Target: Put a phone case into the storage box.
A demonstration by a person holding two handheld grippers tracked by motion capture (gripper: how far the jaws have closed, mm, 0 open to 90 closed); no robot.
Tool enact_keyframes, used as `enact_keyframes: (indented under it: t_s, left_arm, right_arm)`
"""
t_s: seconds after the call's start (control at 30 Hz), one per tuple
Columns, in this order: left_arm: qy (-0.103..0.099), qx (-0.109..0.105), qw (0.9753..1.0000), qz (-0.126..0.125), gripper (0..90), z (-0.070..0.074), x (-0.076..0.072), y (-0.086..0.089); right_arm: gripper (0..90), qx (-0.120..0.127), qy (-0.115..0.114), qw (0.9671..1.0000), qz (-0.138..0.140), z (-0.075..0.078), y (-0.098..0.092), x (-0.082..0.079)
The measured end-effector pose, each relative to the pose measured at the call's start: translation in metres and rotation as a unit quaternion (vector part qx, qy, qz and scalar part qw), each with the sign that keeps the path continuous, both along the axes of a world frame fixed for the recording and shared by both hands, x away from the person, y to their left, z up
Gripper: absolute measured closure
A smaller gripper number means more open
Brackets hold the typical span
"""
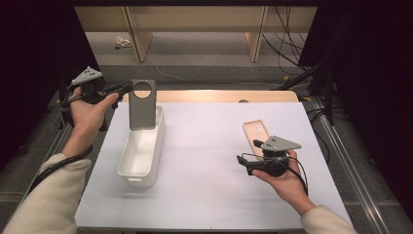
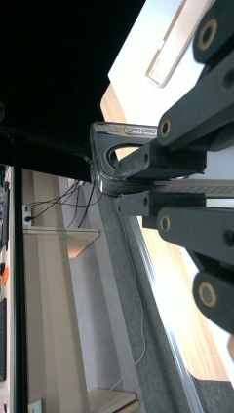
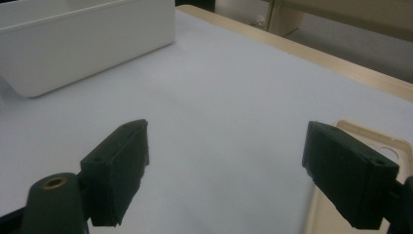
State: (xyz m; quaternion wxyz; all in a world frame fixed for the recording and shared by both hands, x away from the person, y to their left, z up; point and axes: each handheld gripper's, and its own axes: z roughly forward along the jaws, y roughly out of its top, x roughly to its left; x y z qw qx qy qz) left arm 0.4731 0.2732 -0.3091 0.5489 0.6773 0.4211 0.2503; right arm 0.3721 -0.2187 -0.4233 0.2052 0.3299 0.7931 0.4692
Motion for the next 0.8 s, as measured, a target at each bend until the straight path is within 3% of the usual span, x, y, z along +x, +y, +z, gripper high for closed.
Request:
enact_keyframes:
  t_s: [0.8]
  left_arm:
    - [0.001,0.009,1.0000,0.000,82.4,-0.0044,0.0089,-0.0022]
  right_arm:
    - [18.2,0.001,0.000,1.0000,0.000,0.0000,-0.0005,0.0002]
